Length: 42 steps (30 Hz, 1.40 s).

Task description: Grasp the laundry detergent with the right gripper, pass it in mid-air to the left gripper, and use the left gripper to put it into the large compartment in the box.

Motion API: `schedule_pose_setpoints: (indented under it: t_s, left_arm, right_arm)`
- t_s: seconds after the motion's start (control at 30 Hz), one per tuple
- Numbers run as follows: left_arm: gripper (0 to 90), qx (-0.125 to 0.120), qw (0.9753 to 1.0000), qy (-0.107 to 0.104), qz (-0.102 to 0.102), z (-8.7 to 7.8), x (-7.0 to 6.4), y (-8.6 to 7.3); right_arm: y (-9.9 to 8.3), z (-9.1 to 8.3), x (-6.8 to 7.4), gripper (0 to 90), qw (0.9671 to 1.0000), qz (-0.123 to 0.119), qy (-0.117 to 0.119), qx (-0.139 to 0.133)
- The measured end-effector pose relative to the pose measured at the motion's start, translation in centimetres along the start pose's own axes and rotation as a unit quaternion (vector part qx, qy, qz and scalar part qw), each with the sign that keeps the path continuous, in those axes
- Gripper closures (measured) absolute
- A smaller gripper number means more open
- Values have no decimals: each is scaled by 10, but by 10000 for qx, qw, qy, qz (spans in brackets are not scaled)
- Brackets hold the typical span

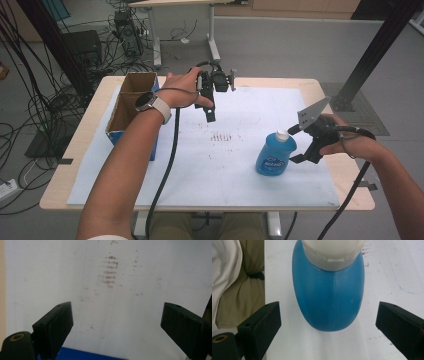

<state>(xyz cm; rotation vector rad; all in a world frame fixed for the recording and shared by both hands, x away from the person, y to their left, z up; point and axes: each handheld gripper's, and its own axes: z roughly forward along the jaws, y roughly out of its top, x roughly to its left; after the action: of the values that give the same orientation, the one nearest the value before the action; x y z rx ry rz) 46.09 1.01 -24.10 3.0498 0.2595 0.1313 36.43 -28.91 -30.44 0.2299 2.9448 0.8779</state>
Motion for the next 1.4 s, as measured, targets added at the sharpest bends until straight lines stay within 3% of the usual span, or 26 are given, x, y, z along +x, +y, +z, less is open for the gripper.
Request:
schedule_pose_setpoints:
  t_s: [0.7, 0.73, 0.87, 0.9, 0.93, 1.13, 1.17, 1.4]
  left_arm:
    - [112, -13, 10000, -39, -20, 6, 0, -1]
    - [112, -7, 10000, -42, -31, 6, 0, -1]
    - [112, -38, 10000, -37, -33, 8, 0, -1]
    - [112, -41, 10000, -41, -30, 8, 0, 0]
    - [112, -47, 10000, -44, -26, 8, 0, 0]
    - [112, -51, 10000, -48, -38, 9, 0, 0]
    - [112, -57, 10000, -45, -39, 9, 0, 0]
    - [112, -44, 10000, -69, -47, 11, 0, 0]
  right_arm:
    - [-4, 11, 0, 58, 9999, 40, 41, -150]
    - [-4, 11, 2, 59, 9998, 171, 58, -114]
    - [-5, 13, 0, 61, 9998, 34, 36, -190]
    - [-6, 13, 2, 61, 9998, 121, 31, -167]
    - [-6, 14, 0, 61, 9998, 14, 29, -206]
    - [-9, 18, 2, 61, 9997, 95, 9, -217]
    - [-9, 19, 1, 62, 9996, 6, 25, -263]
    - [-11, 23, 0, 78, 9995, 30, 64, -302]
